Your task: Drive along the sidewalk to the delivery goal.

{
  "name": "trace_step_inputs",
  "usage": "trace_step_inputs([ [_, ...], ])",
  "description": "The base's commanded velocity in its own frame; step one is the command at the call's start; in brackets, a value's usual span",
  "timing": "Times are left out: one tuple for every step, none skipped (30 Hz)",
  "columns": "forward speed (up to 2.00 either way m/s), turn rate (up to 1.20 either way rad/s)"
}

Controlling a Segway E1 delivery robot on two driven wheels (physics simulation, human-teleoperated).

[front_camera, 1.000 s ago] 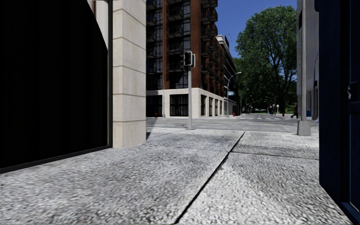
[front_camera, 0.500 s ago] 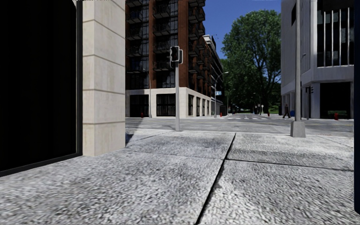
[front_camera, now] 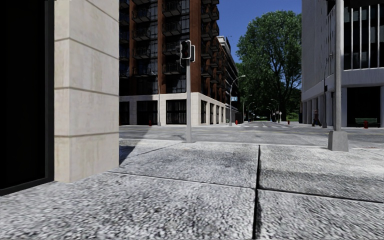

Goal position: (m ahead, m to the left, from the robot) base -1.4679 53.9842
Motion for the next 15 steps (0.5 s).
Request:
trace_step_inputs([
  [1.69,0.0],
  [1.69,0.0],
  [1.69,0.0],
  [1.69,0.0],
  [1.69,0.0],
  [1.69,0.0],
  [1.69,0.0],
  [1.71,0.0],
  [1.71,0.0],
  [1.71,0.0],
  [1.73,0.0],
  [1.73,0.0],
  [1.73,0.0],
  [1.74,0.0],
  [1.74,0.0],
])
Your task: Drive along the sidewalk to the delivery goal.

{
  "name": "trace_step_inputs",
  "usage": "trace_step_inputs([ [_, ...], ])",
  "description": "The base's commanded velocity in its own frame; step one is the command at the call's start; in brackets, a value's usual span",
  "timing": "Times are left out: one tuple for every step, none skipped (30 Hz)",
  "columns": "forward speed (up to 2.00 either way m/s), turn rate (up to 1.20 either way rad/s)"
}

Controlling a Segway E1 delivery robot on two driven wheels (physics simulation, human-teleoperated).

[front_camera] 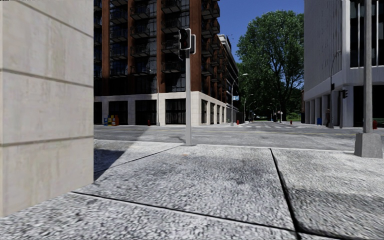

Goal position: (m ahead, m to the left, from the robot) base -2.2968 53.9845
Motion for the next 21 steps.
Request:
trace_step_inputs([
  [1.74,0.0],
  [1.74,0.0],
  [1.74,0.0],
  [1.74,0.0],
  [1.74,0.0],
  [1.74,0.0],
  [1.74,0.0],
  [1.75,0.0],
  [1.75,0.0],
  [1.76,0.0],
  [1.76,0.0],
  [1.76,0.0],
  [1.76,0.0],
  [1.76,0.0],
  [1.76,0.0],
  [1.76,0.0],
  [1.76,0.0],
  [1.76,0.06],
  [1.76,0.09],
  [1.76,0.09],
  [1.76,0.11],
])
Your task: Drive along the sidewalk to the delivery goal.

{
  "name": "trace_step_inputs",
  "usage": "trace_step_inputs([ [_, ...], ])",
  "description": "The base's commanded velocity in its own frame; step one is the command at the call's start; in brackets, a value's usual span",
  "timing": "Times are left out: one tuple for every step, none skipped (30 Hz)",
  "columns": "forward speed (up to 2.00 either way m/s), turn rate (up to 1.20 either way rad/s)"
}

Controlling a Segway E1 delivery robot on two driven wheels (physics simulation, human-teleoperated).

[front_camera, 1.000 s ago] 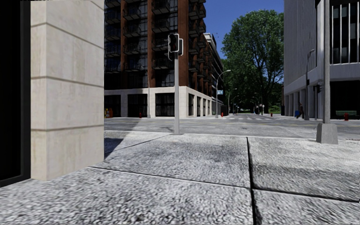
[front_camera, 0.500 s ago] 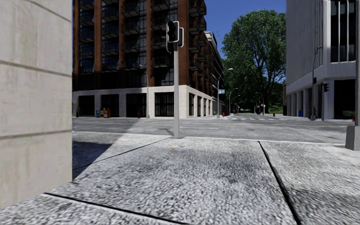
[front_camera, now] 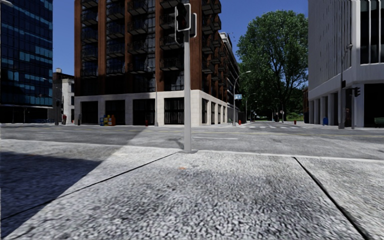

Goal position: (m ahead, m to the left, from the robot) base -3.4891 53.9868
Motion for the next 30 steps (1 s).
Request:
trace_step_inputs([
  [1.76,0.13],
  [1.76,0.15],
  [1.76,0.15],
  [1.76,0.17],
  [1.76,0.22],
  [1.76,0.22],
  [1.76,0.24],
  [1.76,0.25],
  [1.76,0.27],
  [1.76,0.27],
  [1.76,0.32],
  [1.76,0.35],
  [1.76,0.36],
  [1.76,0.36],
  [1.76,0.37],
  [1.76,0.37],
  [1.76,0.37],
  [1.76,0.37],
  [1.76,0.37],
  [1.76,0.37],
  [1.76,0.37],
  [1.76,0.37],
  [1.75,0.37],
  [1.74,0.38],
  [1.72,0.38],
  [1.72,0.38],
  [1.66,0.39],
  [1.56,0.39],
  [1.56,0.39],
  [1.53,0.4],
])
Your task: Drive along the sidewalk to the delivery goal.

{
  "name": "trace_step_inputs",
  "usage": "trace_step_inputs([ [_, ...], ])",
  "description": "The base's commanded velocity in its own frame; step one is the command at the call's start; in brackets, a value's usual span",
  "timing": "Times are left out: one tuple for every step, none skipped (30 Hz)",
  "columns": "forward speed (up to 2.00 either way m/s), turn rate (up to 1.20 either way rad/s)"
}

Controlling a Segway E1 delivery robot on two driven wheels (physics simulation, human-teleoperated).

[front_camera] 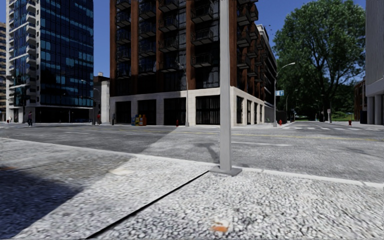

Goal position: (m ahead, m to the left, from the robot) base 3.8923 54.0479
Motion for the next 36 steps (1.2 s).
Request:
trace_step_inputs([
  [1.52,0.4],
  [1.52,0.4],
  [1.52,0.4],
  [1.52,0.4],
  [1.51,0.4],
  [1.48,0.4],
  [1.44,0.4],
  [1.44,0.4],
  [1.43,0.41],
  [1.42,0.41],
  [1.42,0.42],
  [1.42,0.42],
  [1.42,0.44],
  [1.42,0.45],
  [1.42,0.45],
  [1.42,0.45],
  [1.42,0.46],
  [1.41,0.46],
  [1.41,0.46],
  [1.41,0.46],
  [1.41,0.46],
  [1.41,0.47],
  [1.41,0.47],
  [1.41,0.47],
  [1.4,0.47],
  [1.4,0.47],
  [1.4,0.47],
  [1.4,0.47],
  [1.4,0.47],
  [1.4,0.47],
  [1.4,0.47],
  [1.4,0.47],
  [1.39,0.47],
  [1.39,0.47],
  [1.39,0.47],
  [1.39,0.48],
])
